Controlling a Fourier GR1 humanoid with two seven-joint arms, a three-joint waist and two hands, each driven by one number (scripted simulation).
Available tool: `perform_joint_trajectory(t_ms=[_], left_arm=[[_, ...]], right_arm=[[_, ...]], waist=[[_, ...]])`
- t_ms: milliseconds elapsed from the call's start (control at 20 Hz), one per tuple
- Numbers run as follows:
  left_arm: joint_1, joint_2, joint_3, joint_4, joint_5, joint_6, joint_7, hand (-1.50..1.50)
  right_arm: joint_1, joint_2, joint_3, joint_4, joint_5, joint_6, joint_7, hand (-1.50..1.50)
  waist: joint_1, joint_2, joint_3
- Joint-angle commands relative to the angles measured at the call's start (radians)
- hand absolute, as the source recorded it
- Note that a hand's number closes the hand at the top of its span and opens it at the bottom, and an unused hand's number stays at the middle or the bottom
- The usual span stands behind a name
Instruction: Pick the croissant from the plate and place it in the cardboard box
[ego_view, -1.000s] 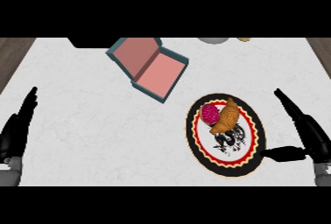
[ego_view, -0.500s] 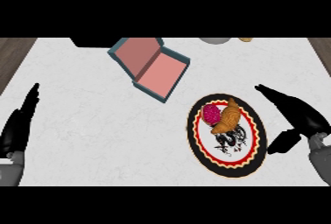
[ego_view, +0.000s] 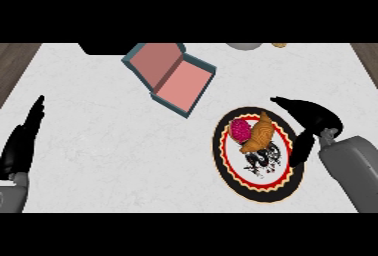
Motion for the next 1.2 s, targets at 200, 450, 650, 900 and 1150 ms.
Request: perform_joint_trajectory(t_ms=[200, 450, 650, 900, 1150], left_arm=[[0.02, 0.009, 0.086, 0.064, 0.003, -0.071, -0.093, 0.0], [0.02, -0.039, 0.062, -0.033, -0.048, -0.049, 0.01, 0.0], [0.059, -0.063, 0.06, -0.067, -0.059, -0.04, -0.009, 0.0], [-0.02, -0.045, 0.089, 0.009, -0.072, -0.075, -0.01, 0.0], [-0.014, -0.059, 0.104, 0.01, -0.097, -0.061, -0.011, 0.0]], right_arm=[[0.009, 0.079, -0.034, 0.013, 0.107, 0.064, 0.017, -1.5], [-0.03, 0.134, -0.066, 0.052, 0.163, 0.105, 0.011, -1.5], [0.025, 0.211, -0.049, 0.057, 0.194, 0.011, -0.023, -1.5], [-0.017, 0.191, -0.112, -0.017, 0.155, 0.147, -0.047, -1.5], [-0.019, 0.274, -0.098, -0.063, 0.187, 0.168, 0.017, -1.5]], waist=[[-0.008, -0.001, 0.0], [-0.007, -0.002, 0.001], [-0.004, -0.002, 0.001], [-0.009, -0.002, 0.0], [-0.009, -0.002, 0.0]])
